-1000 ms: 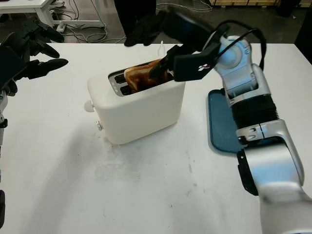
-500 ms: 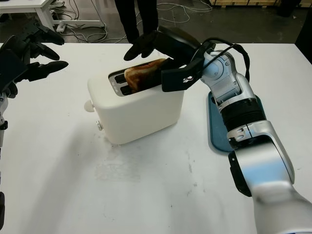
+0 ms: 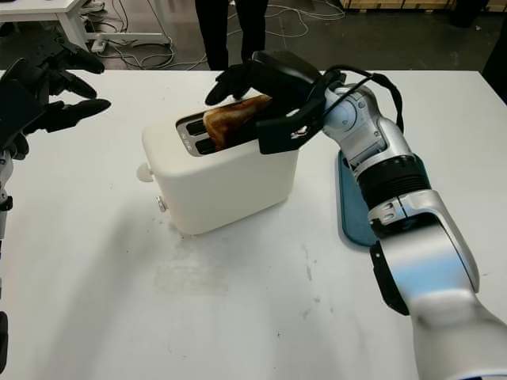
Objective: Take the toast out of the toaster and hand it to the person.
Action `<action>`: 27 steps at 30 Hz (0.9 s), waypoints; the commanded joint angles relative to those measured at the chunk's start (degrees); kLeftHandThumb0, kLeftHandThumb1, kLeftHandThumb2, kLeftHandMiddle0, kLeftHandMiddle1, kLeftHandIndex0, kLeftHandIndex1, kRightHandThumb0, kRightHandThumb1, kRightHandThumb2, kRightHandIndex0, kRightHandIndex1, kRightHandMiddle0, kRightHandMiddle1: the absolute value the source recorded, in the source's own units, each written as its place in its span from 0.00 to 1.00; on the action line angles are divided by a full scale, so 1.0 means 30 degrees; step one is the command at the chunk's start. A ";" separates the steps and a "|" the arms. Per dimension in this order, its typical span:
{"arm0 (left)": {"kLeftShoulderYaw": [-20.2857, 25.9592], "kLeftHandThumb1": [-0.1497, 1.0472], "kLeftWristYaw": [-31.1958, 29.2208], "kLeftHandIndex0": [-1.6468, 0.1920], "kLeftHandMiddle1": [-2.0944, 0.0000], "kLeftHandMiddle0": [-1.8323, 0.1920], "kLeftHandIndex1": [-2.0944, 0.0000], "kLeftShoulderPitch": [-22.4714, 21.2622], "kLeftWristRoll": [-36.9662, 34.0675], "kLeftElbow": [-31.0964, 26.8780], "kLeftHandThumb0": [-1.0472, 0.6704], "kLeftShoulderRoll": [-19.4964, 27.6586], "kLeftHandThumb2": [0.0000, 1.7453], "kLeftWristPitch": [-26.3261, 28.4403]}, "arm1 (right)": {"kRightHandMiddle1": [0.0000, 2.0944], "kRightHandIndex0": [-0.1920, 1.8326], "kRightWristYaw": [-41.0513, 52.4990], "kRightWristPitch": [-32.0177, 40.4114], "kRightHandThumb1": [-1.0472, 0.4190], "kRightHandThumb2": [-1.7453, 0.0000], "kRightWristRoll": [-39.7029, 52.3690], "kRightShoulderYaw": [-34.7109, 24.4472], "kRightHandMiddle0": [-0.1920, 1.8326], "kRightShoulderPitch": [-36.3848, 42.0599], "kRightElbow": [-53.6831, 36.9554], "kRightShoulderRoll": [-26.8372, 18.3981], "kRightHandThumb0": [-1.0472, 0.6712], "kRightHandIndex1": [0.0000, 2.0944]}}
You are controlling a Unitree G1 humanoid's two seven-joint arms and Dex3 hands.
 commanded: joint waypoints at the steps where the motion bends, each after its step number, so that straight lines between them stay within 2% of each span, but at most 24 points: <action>1: 0.0165 0.87 0.0060 0.89 0.23 0.91 0.27 0.0084 -0.0267 -0.0197 0.00 -0.0034 0.00 0.0048 | 0.42 0.56 0.0108 0.0241 0.18 1.00 -0.0871 0.0466 0.58 -0.0244 -0.0579 -0.0621 0.31 0.58; 3: 0.0153 0.87 0.0096 0.89 0.23 0.91 0.27 0.0116 -0.0200 -0.0308 0.00 -0.0013 0.00 0.0116 | 0.52 0.59 0.0536 0.0811 0.15 0.99 -0.1823 0.0940 0.56 -0.0342 -0.1350 -0.1036 0.27 0.62; 4: 0.0144 0.87 0.0129 0.89 0.23 0.91 0.28 0.0136 -0.0152 -0.0355 0.00 -0.0001 0.00 0.0146 | 0.59 0.60 0.0759 0.0971 0.12 0.99 -0.2129 0.1124 0.55 -0.0363 -0.1630 -0.1188 0.25 0.68; 8: 0.0137 0.88 0.0110 0.89 0.23 0.91 0.28 0.0163 -0.0117 -0.0367 0.00 0.0034 0.00 0.0046 | 0.70 0.62 0.0531 0.0707 0.09 0.96 -0.3104 0.1655 0.55 -0.0283 -0.2108 -0.1578 0.22 0.79; 10: 0.0143 0.87 0.0106 0.89 0.23 0.91 0.27 0.0166 -0.0135 -0.0401 0.00 0.0023 0.00 0.0090 | 0.68 0.63 0.0350 0.0547 0.09 0.91 -0.3474 0.1879 0.55 -0.0257 -0.2289 -0.1732 0.22 0.78; 12: 0.0096 0.88 0.0161 0.89 0.23 0.91 0.27 0.0186 0.0008 -0.0383 0.00 0.0084 0.00 0.0009 | 0.55 0.65 0.0236 0.0436 0.09 0.85 -0.3495 0.1929 0.59 -0.0202 -0.2346 -0.1761 0.24 0.72; 14: 0.0099 0.88 0.0196 0.89 0.23 0.91 0.28 0.0212 0.0051 -0.0302 0.00 0.0085 0.00 -0.0170 | 0.51 0.65 0.0274 0.0422 0.09 0.83 -0.3478 0.1983 0.61 -0.0184 -0.2430 -0.1789 0.26 0.72; 16: 0.0169 0.88 0.0149 0.89 0.23 0.91 0.28 0.0208 -0.0095 -0.0305 0.00 0.0013 0.00 -0.0052 | 0.56 0.64 0.0370 0.0461 0.09 0.82 -0.3463 0.2044 0.59 -0.0177 -0.2500 -0.1819 0.28 0.74; 19: 0.0153 0.87 0.0145 0.89 0.23 0.91 0.28 0.0224 -0.0049 -0.0250 0.00 0.0049 0.00 -0.0169 | 0.79 0.62 0.0069 0.0295 0.09 0.80 -0.3439 0.2039 0.52 -0.0116 -0.2462 -0.1828 0.30 0.82; 22: 0.0132 0.88 0.0179 0.89 0.23 0.91 0.28 0.0232 0.0005 -0.0233 0.00 0.0055 0.00 -0.0212 | 0.83 0.62 -0.1032 -0.0226 0.09 0.80 -0.3693 0.1963 0.51 -0.0056 -0.2382 -0.1864 0.32 0.83; 27: 0.0117 0.88 0.0176 0.89 0.23 0.91 0.28 0.0220 -0.0021 -0.0275 0.00 0.0014 0.00 -0.0116 | 0.83 0.62 -0.2551 -0.0784 0.09 0.79 -0.3067 0.1181 0.50 -0.0244 -0.1735 -0.1667 0.33 0.83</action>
